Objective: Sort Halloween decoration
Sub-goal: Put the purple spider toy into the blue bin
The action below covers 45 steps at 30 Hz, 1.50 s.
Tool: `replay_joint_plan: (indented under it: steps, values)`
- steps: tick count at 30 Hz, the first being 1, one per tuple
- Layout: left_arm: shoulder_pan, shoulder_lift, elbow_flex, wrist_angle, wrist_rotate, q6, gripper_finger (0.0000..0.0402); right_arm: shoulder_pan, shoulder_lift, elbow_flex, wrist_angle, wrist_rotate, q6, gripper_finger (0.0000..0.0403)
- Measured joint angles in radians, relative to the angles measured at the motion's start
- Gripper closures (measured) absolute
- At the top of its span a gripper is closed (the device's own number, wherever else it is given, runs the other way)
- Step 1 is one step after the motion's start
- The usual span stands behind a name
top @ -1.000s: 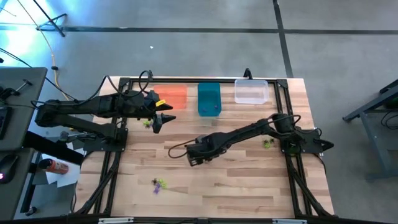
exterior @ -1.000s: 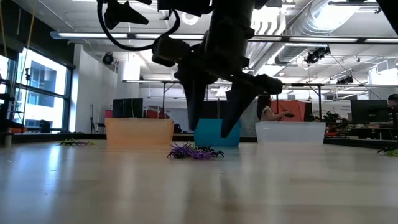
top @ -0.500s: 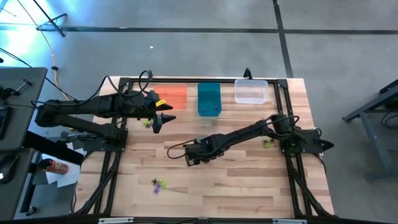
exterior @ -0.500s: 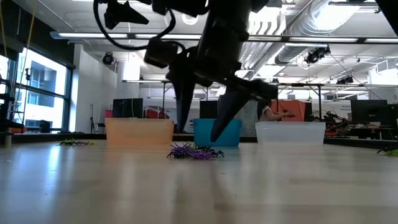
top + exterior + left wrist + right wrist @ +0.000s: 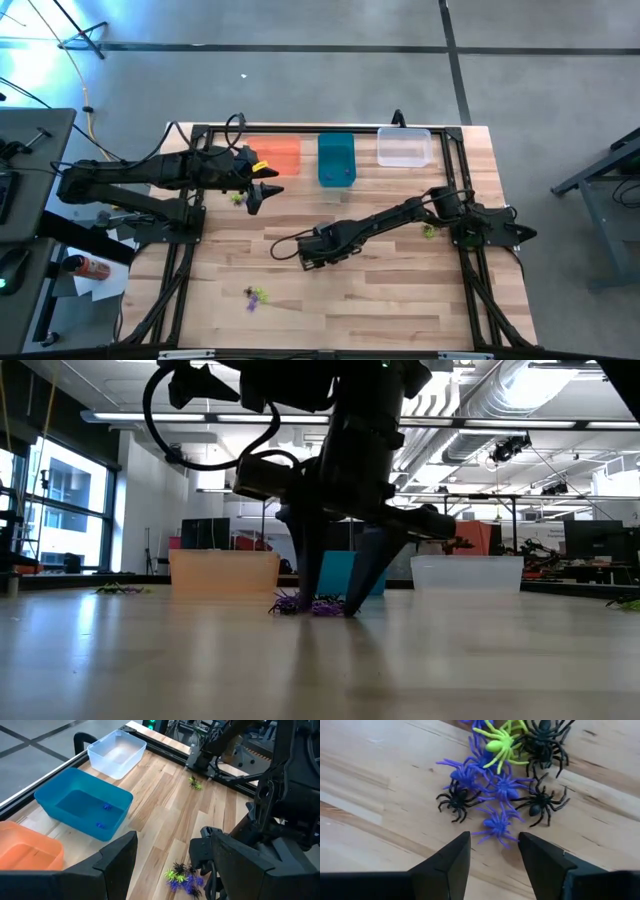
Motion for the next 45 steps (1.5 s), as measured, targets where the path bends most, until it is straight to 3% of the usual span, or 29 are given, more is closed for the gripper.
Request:
replay_joint_plan:
  steps: [6,14,20,30,37,40,45]
  values:
    - [0.000,0.000,0.000,0.001,0.000,0.001,0.0161,0.005,0.019,0.004,-0.017,0.005,-0.019,0.0279]
    - [0.000,0.000,0.000,0.000,0.000,0.019,0.0161,0.028,0.025,0.002,-0.049,0.049,-0.071,0.0395]
    - [0.000,0.000,0.000,0.000,0.000,0.020,0.0161,0.057,-0.029,-0.008,-0.107,0.077,-0.129,0.0400]
    - [0.003,-0.001,0.000,0.010,0.000,0.003,0.0161,0.087,-0.258,-0.003,-0.207,0.053,-0.392,0.0402]
    - [0.003,-0.001,0.000,0.009,-0.004,0.020,0.0161,0.077,-0.382,-0.008,-0.404,0.152,-0.414,0.0403]
    - [0.002,-0.001,0.000,0.009,-0.020,0.038,0.0161,0.056,-0.456,-0.097,-0.392,0.148,-0.416,0.0403]
    - [0.002,-0.001,0.000,0.008,-0.051,0.044,0.0161,0.011,-0.654,-0.406,-0.188,0.099,-0.374,0.0403]
